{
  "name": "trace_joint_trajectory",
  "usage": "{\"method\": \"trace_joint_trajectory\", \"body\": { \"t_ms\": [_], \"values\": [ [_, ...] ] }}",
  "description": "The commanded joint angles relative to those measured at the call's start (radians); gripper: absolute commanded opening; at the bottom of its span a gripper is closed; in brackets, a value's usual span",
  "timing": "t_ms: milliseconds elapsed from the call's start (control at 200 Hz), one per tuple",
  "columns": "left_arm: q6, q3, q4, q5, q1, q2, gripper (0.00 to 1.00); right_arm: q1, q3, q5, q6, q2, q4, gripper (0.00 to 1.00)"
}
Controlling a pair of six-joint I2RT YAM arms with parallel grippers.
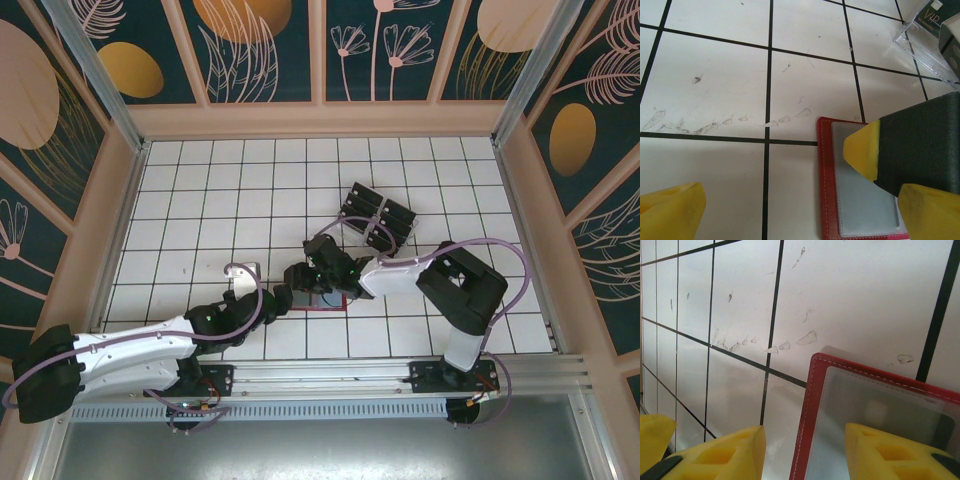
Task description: Put the credit cards into the card holder
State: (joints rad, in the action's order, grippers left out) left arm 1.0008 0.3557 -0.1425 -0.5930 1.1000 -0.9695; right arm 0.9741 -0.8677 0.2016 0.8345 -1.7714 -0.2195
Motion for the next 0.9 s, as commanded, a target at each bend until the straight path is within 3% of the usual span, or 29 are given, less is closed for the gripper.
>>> {"method": "trace_joint_trajectory", "body": {
  "t_ms": [0, 145, 315, 440, 530, 746, 896],
  "values": [
    [0.015, 0.007, -0.016, -0.026, 0.001, -0.014, 0.99, -0.003, -0.049, -0.008, -0.073, 0.113, 0.043, 0.46],
    [-0.013, 0.044, -0.009, -0.040, 0.001, -0.041, 0.99, -0.079, -0.048, -0.037, -0.131, 0.259, 0.182, 0.47],
    [-0.085, 0.129, -0.015, -0.102, -0.001, -0.110, 0.99, -0.252, -0.068, -0.131, -0.308, 0.390, 0.455, 0.47],
    [-0.151, 0.210, -0.029, -0.143, -0.026, -0.176, 0.99, -0.357, -0.117, -0.282, -0.490, 0.413, 0.636, 0.47],
    [-0.208, 0.253, -0.005, -0.097, -0.088, -0.227, 0.99, -0.412, -0.154, -0.297, -0.597, 0.390, 0.699, 0.46],
    [-0.323, 0.348, 0.050, 0.007, -0.214, -0.331, 0.99, -0.421, -0.221, -0.379, -0.717, 0.278, 0.798, 0.42],
    [-0.323, 0.385, 0.047, 0.060, -0.270, -0.362, 0.99, -0.422, -0.215, -0.426, -0.736, 0.246, 0.811, 0.39]
  ]
}}
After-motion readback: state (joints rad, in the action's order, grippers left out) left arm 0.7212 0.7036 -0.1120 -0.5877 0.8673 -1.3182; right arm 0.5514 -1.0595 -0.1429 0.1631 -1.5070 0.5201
